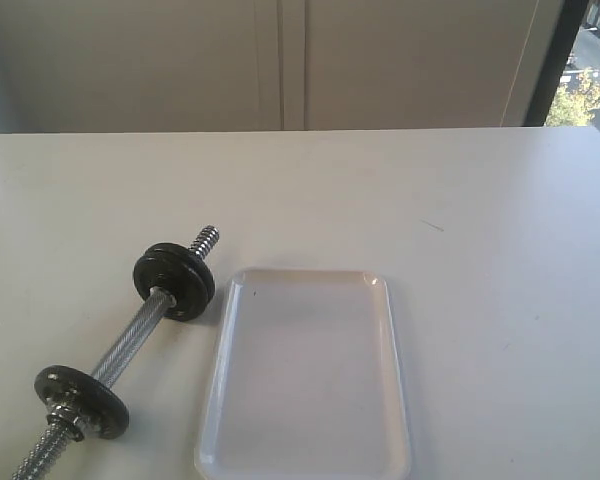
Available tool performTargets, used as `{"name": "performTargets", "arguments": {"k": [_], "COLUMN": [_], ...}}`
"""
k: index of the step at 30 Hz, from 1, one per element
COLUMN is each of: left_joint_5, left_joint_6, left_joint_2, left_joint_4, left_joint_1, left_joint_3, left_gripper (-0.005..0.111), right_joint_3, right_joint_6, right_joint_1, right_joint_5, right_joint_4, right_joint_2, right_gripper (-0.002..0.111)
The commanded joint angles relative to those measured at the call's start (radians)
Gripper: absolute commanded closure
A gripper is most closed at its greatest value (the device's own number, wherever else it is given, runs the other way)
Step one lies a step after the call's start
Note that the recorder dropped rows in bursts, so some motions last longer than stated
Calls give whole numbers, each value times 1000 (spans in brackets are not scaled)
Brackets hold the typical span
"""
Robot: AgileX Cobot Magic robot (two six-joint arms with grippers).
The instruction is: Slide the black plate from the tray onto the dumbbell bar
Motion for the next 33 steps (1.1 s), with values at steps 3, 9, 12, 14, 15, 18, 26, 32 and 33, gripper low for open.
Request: {"name": "performTargets", "arguments": {"k": [3,9,12,14,15,18,26,32,33], "left_joint_5": [-6,-18,-21,-21,-21,-23,-29,-29,-29], "left_joint_6": [0,-110,-143,-140,-140,-136,-136,-136,-136], "left_joint_2": [-5,-5,-5,-5,-5,-5,-5,-5,-5], "left_joint_4": [0,0,0,0,0,0,0,0,0], "left_joint_1": [3,3,3,3,3,3,3,3,3], "left_joint_3": [4,4,4,4,4,4,4,4,4], "left_gripper": [107,107,107,107,107,107,107,107,107], "right_joint_3": [32,205,271,315,335,411,659,746,746], "right_joint_6": [4,4,4,4,4,4,4,11,11], "right_joint_1": [-4,-4,-4,-4,-4,-4,-4,-6,-6], "right_joint_5": [-27,-258,-315,-342,-354,-391,-447,-614,-637], "right_joint_4": [0,-2,-4,-7,-7,-10,-110,-241,-299], "right_joint_2": [-3,-21,-32,-41,-45,-62,-124,-124,-124], "right_gripper": [108,108,108,108,108,108,108,108,108]}}
